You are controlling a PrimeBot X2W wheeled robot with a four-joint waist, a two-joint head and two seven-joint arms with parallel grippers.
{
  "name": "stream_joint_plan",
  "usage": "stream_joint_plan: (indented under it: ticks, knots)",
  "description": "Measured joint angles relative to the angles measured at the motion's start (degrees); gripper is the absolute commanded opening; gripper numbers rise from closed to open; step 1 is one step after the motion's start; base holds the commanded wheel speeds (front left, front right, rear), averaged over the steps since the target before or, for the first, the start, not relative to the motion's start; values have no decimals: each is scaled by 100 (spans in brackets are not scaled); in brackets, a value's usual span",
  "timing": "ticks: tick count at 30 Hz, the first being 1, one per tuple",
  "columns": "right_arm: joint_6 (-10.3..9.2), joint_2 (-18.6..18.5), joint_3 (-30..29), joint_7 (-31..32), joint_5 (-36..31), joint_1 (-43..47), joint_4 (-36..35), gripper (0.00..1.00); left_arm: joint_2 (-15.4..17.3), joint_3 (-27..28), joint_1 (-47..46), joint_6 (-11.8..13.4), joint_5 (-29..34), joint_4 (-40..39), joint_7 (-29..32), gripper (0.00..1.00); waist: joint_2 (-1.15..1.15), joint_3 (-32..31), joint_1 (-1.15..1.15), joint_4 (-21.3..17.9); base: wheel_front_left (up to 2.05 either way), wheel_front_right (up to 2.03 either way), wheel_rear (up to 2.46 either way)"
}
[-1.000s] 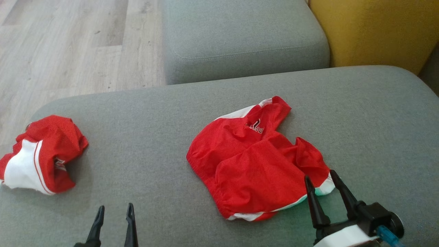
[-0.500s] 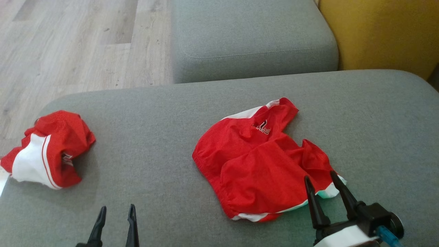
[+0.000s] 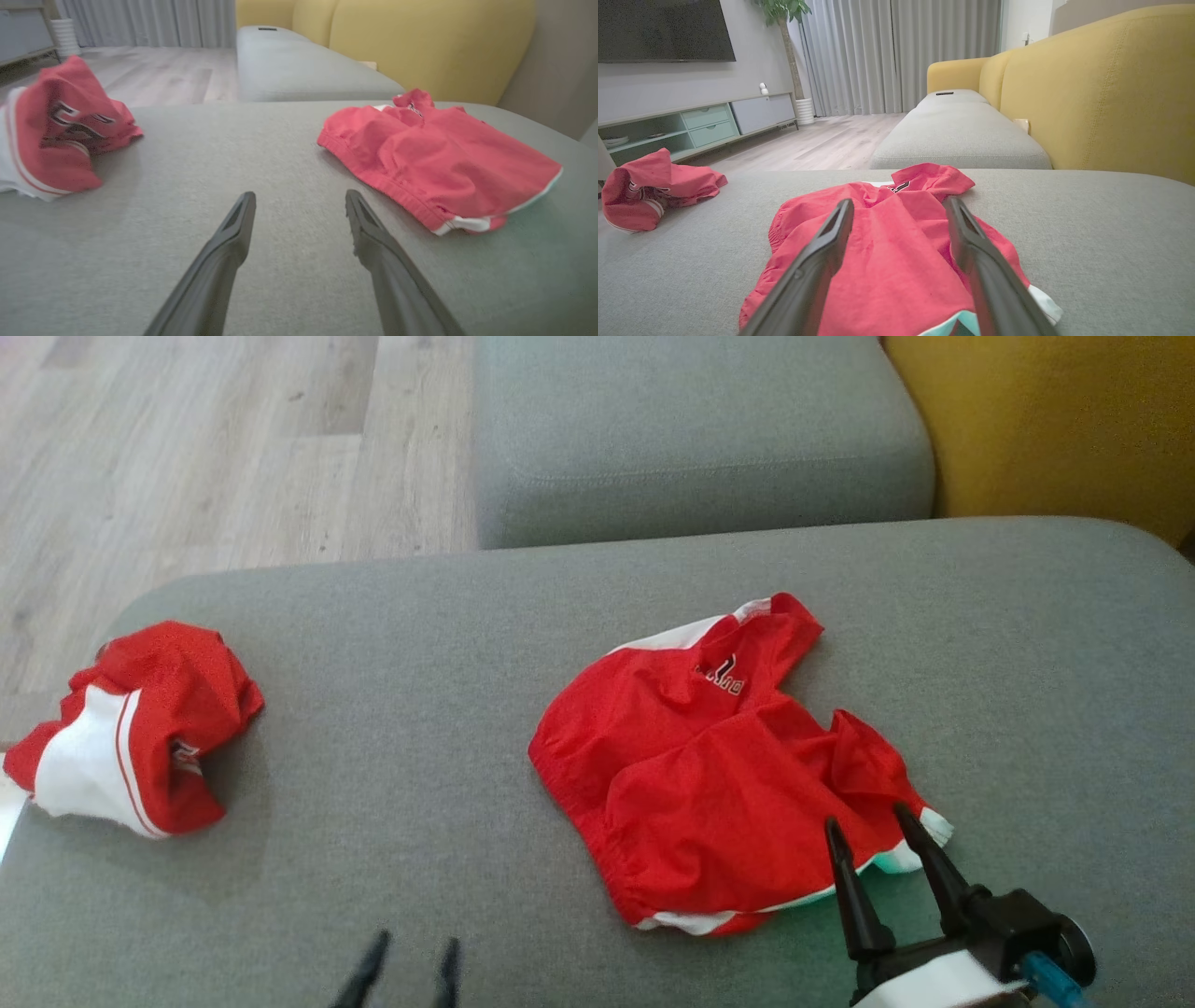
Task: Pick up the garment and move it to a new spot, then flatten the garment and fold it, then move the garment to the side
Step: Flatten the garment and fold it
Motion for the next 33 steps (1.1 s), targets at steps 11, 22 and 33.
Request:
stream_joint_plan:
  ticks: [11,22,33]
  knots:
    - [0,1,85,0,-109,-116,-87,100,20,-1847,-1188,-365,-575,1381,1,100,0,413,0,-82,0,0,0]
    - [-1,-16,79,0,-203,-326,-190,100,47,-3356,-2434,-400,-2254,2649,1,100,0,894,1,-256,0,0,0]
    - [-1,-169,80,0,-204,-672,-256,100,12,-3669,-3179,-400,-2725,3227,-8,100,0,1214,1,-274,0,0,0]
